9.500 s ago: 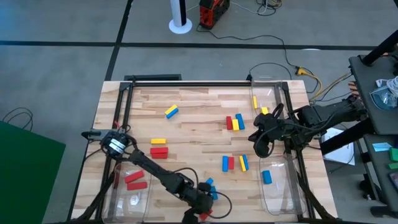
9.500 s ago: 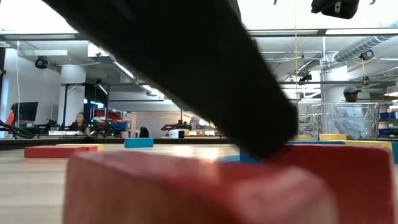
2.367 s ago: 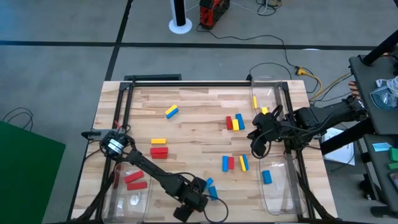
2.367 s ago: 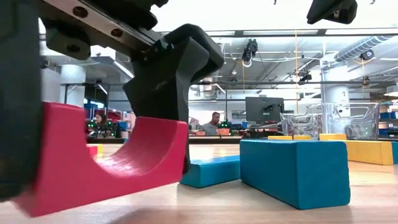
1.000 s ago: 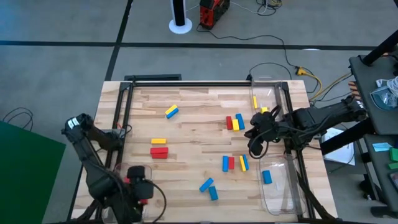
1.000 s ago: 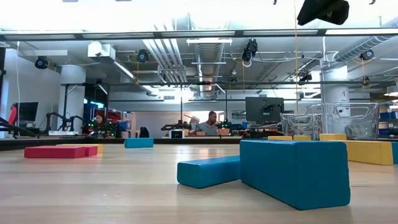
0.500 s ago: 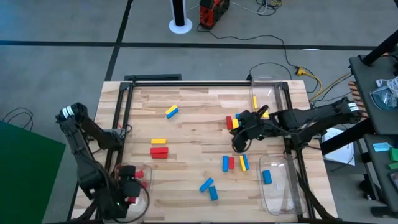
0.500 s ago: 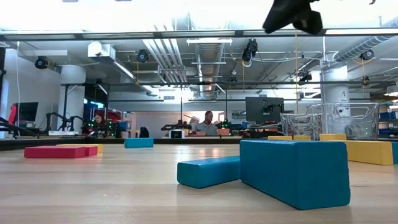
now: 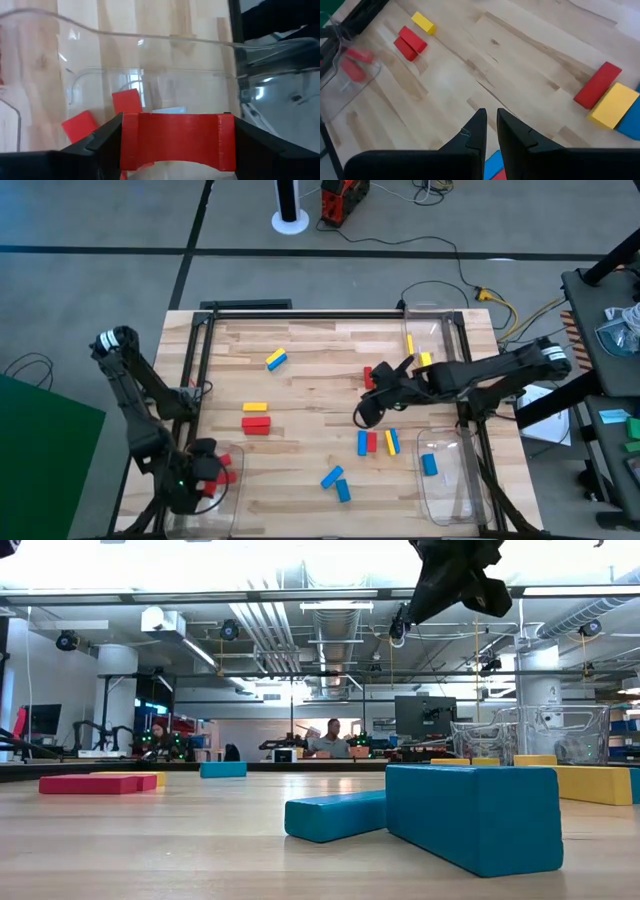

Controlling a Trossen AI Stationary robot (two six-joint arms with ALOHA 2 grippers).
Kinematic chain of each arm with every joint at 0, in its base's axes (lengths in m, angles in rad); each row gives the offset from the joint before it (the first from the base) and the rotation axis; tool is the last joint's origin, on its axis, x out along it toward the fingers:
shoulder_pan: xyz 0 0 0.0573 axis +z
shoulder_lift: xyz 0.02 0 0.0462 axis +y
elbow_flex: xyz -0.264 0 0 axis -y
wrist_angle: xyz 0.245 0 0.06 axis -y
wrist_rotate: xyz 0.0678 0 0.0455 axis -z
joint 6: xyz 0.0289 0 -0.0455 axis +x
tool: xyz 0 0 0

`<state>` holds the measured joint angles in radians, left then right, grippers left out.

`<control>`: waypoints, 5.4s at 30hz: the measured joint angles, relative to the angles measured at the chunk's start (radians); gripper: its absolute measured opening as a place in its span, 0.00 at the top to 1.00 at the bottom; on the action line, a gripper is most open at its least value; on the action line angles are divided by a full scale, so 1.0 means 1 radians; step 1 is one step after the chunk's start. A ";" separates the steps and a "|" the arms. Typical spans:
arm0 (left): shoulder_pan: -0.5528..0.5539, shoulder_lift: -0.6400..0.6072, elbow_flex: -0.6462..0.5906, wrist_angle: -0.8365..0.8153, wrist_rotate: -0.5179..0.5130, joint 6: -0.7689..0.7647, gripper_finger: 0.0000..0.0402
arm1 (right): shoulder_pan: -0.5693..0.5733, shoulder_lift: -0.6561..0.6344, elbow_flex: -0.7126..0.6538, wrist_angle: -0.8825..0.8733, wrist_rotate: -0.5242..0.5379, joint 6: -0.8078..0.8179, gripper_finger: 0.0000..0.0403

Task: Sort blocks
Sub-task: Put the red block into the bottom left transparent bin, then put the blue block into the bottom right transparent bin

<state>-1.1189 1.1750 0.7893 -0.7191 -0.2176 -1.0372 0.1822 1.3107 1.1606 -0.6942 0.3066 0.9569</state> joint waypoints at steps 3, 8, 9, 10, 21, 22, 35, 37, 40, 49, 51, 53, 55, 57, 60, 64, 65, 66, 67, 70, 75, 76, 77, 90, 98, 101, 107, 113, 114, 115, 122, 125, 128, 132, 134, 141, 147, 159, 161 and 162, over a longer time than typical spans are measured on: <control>-0.001 -0.004 -0.047 0.058 0.000 0.016 0.34 | 0.000 0.007 0.000 0.004 0.000 0.031 0.92; -0.002 0.007 -0.097 0.097 -0.008 0.019 0.33 | 0.000 0.007 0.000 0.019 0.003 0.074 0.92; -0.002 0.010 -0.101 0.094 -0.007 0.018 0.32 | 0.000 0.006 0.000 0.025 0.005 0.078 0.92; -0.002 0.012 -0.102 0.093 -0.005 0.021 0.31 | 0.000 0.006 0.000 0.031 0.007 0.083 0.92; -0.002 0.012 -0.083 0.048 0.008 0.035 0.25 | 0.000 0.012 0.010 0.072 0.008 0.117 0.92; -0.002 0.012 -0.079 0.043 0.009 0.035 0.25 | 0.000 0.013 0.012 0.076 0.008 0.117 0.92; 0.003 -0.008 0.120 -0.175 -0.184 0.123 0.24 | 0.000 0.034 0.115 0.078 0.019 0.058 0.92; 0.009 -0.031 0.129 -0.181 -0.212 0.141 0.24 | 0.000 0.034 0.140 0.079 0.035 0.045 0.92; 0.030 -0.077 0.123 -0.182 -0.250 0.147 0.25 | 0.000 0.034 0.177 0.079 0.038 0.016 0.92; 0.202 -0.210 0.116 -0.083 -0.317 0.346 0.27 | 0.001 0.034 0.257 0.079 0.060 -0.053 0.92; 0.259 -0.222 0.116 -0.017 -0.306 0.421 0.27 | 0.001 0.034 0.272 0.082 0.060 -0.061 0.92; 0.317 -0.229 0.116 0.045 -0.278 0.499 0.27 | 0.001 0.034 0.288 0.092 0.060 -0.076 0.92; 0.375 -0.230 0.116 0.089 -0.242 0.564 0.27 | 0.001 0.044 0.313 0.114 0.061 -0.107 0.92; 0.436 -0.229 0.116 0.117 -0.204 0.609 0.27 | 0.001 0.060 0.348 0.115 0.061 -0.152 0.92; 0.518 -0.221 0.115 0.158 -0.157 0.642 0.27 | 0.000 0.100 0.412 0.099 0.060 -0.232 0.92; 0.617 -0.211 0.112 0.261 -0.104 0.643 0.27 | -0.011 0.152 0.505 -0.021 0.058 -0.292 0.92; 0.639 -0.208 0.112 0.287 -0.087 0.642 0.27 | -0.015 0.165 0.528 -0.074 0.057 -0.297 0.92; 0.661 -0.205 0.112 0.312 -0.070 0.638 0.27 | -0.019 0.177 0.556 -0.125 0.055 -0.302 0.92; 0.680 -0.202 0.112 0.333 -0.058 0.634 0.27 | -0.023 0.187 0.583 -0.174 0.053 -0.309 0.92; 0.729 -0.198 0.111 0.378 -0.045 0.592 0.27 | -0.032 0.219 0.650 -0.315 0.053 -0.370 0.92; 0.771 -0.180 0.111 0.380 -0.094 0.531 0.27 | -0.032 0.262 0.719 -0.482 0.053 -0.518 0.92; 0.772 -0.174 0.111 0.379 -0.127 0.529 0.27 | -0.032 0.268 0.722 -0.505 0.053 -0.539 0.92; 0.772 -0.168 0.111 0.379 -0.163 0.528 0.27 | -0.032 0.275 0.724 -0.525 0.052 -0.558 0.92; 0.774 -0.131 0.111 0.381 -0.311 0.462 0.27 | -0.008 0.295 0.545 -0.518 -0.169 -0.677 0.73; 0.775 -0.131 0.111 0.379 -0.356 0.440 0.27 | -0.010 0.301 0.390 -0.464 -0.168 -0.666 0.39; 0.776 -0.131 0.111 0.379 -0.371 0.440 0.27 | -0.010 0.304 0.353 -0.460 -0.169 -0.662 0.27; 0.776 -0.131 0.111 0.379 -0.377 0.440 0.27 | -0.011 0.308 0.295 -0.408 -0.169 -0.609 0.10; 0.776 -0.131 0.111 0.379 -0.377 0.440 0.27 | 0.025 0.333 0.225 -0.274 -0.214 -0.661 0.07; 0.776 -0.131 0.111 0.379 -0.377 0.440 0.27 | 0.030 0.334 0.211 -0.247 -0.221 -0.666 0.07; 0.776 -0.131 0.111 0.379 -0.377 0.440 0.27 | 0.032 0.335 0.197 -0.225 -0.235 -0.670 0.07; 0.776 -0.127 0.111 0.380 -0.378 0.426 0.27 | 0.029 0.353 0.094 -0.117 -0.282 -0.684 0.07; 0.776 -0.124 0.111 0.381 -0.380 0.425 0.27 | 0.031 0.354 0.054 -0.071 -0.287 -0.704 0.07; 0.776 -0.120 0.112 0.378 -0.392 0.425 0.27 | 0.029 0.354 0.026 -0.028 -0.285 -0.697 0.07; 0.776 -0.112 0.112 0.378 -0.399 0.425 0.27 | 0.029 0.354 0.017 -0.025 -0.282 -0.682 0.07; 0.776 -0.107 0.112 0.379 -0.402 0.424 0.27 | 0.029 0.354 0.013 -0.025 -0.284 -0.706 0.07; 0.776 -0.097 0.112 0.379 -0.402 0.424 0.27 | 0.029 0.354 0.011 0.005 -0.353 -0.748 0.07; 0.777 -0.095 0.112 0.379 -0.402 0.425 0.27 | 0.029 0.354 0.001 0.004 -0.360 -0.731 0.03; 0.777 -0.089 0.112 0.378 -0.402 0.423 0.27 | 0.029 0.354 -0.005 0.055 -0.333 -0.685 0.02; 0.777 -0.089 0.112 0.379 -0.402 0.417 0.27 | 0.029 0.354 -0.004 0.057 -0.333 -0.682 0.02; 0.777 -0.089 0.112 0.378 -0.402 0.417 0.27 | 0.029 0.354 -0.004 0.056 -0.333 -0.682 0.02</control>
<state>-0.3420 1.0859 0.9009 -0.3408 -0.6201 -0.6200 0.2115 1.6646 1.1564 -0.6379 -0.0268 0.2752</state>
